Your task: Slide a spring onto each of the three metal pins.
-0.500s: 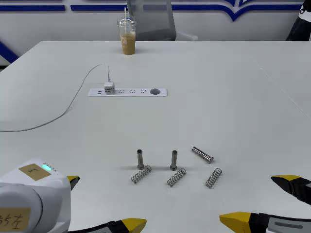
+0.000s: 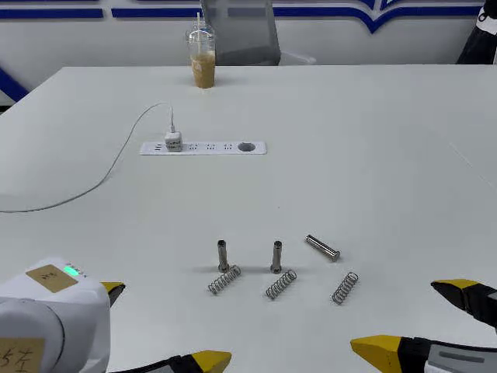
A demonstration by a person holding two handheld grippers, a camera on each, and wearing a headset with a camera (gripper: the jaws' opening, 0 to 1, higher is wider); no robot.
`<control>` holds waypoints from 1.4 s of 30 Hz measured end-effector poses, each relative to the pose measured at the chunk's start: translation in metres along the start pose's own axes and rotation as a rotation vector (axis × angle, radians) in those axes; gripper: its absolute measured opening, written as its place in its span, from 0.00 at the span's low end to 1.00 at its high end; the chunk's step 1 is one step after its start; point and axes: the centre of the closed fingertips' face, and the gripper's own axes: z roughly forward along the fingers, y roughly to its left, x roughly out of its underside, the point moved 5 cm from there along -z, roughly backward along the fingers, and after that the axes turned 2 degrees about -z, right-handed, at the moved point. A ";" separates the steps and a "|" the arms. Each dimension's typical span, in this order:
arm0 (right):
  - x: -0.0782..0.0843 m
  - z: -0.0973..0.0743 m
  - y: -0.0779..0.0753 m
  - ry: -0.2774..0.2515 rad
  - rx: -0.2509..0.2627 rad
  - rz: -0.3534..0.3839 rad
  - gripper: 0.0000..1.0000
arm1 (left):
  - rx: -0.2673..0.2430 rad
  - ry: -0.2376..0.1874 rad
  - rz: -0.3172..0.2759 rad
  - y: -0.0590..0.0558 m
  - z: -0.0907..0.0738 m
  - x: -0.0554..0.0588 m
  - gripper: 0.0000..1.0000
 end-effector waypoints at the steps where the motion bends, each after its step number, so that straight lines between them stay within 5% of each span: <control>1: 0.000 0.000 0.000 0.000 0.001 0.000 0.85 | 0.000 -0.001 0.000 0.000 0.000 0.000 0.87; 24: -0.007 0.001 -0.010 -0.032 0.014 0.001 0.82 | 0.001 -0.011 0.005 -0.001 0.001 -0.001 0.86; 42: -0.027 0.030 -0.021 -0.041 -0.012 -0.048 0.77 | 0.005 -0.021 -0.003 -0.004 0.004 -0.002 0.85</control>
